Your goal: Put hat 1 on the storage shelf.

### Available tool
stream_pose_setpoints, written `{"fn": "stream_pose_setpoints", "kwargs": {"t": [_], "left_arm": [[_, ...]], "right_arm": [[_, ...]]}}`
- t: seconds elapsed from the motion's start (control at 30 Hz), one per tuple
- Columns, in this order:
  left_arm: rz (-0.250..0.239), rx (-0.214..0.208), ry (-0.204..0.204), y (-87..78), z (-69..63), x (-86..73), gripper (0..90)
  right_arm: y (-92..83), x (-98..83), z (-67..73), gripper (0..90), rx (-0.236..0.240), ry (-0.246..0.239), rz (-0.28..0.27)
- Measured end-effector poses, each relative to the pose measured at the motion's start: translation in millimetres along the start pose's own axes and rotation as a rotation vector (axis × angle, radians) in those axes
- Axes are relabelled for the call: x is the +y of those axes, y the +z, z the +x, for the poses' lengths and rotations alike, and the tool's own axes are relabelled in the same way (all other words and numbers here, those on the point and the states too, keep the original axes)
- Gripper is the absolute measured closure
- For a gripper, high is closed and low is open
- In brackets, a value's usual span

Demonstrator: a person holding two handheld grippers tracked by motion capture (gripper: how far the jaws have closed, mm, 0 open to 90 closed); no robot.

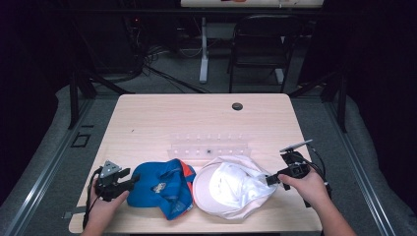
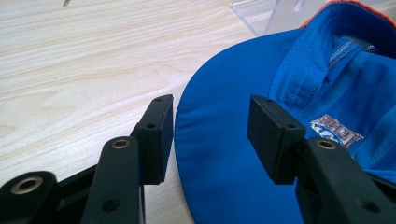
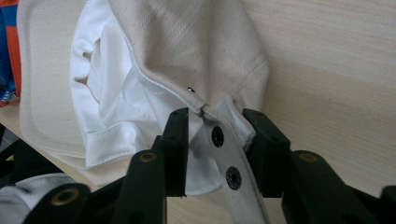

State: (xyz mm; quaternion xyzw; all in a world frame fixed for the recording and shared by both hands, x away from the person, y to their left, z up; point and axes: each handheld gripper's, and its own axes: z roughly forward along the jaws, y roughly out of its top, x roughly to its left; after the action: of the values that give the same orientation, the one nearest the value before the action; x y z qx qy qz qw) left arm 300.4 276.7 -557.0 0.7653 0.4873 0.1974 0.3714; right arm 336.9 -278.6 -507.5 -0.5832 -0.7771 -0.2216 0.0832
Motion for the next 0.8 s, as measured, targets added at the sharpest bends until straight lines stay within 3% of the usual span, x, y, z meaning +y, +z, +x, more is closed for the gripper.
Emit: {"fn": "stream_pose_setpoints", "kwargs": {"t": [0.07,0.17,0.2,0.27,0.3,0.33,0.5,0.53,0.6,0.8], "left_arm": [[0.0,0.001,0.0,0.0,0.0,0.0,51.2],[-0.001,0.001,0.003,-0.3,-0.2,0.1,51.2],[-0.001,0.001,0.003,-0.3,-0.2,0.1,51.2],[-0.003,0.001,0.0,-0.1,-0.5,0.1,51.2],[-0.002,0.001,0.004,-0.1,-0.5,0.1,51.2],[0.001,0.002,0.009,-0.3,-0.3,0.2,51.2],[-0.002,0.002,0.005,-0.7,-0.7,0.1,51.2],[-0.002,0.002,0.005,-0.7,-0.7,0.1,51.2],[-0.002,0.002,0.005,-0.6,-0.8,0.0,51.3],[-0.003,0.003,0.006,-0.7,-1.3,0.0,51.4]], "right_arm": [[0.3,-0.8,4.5,72.2,-0.013,0.011,-0.023],[-4.1,0.4,7.2,77.6,-0.028,-0.01,0.006],[-4.7,0.0,9.4,78.9,-0.032,0.002,-0.014],[-8.8,1.3,10.9,80.5,-0.041,-0.003,-0.004],[-8.8,1.3,10.9,80.5,-0.041,-0.003,-0.004],[-10.6,1.5,13.1,81.4,-0.037,0.028,-0.018],[-13.7,3.1,15.6,81.8,-0.046,0.047,-0.011],[-17.3,5.0,15.6,81.9,-0.043,0.039,0.023],[-17.5,4.8,18.9,82.0,-0.048,0.066,-0.003],[-23.8,8.2,26.2,82.1,-0.071,0.06,0.029]]}}
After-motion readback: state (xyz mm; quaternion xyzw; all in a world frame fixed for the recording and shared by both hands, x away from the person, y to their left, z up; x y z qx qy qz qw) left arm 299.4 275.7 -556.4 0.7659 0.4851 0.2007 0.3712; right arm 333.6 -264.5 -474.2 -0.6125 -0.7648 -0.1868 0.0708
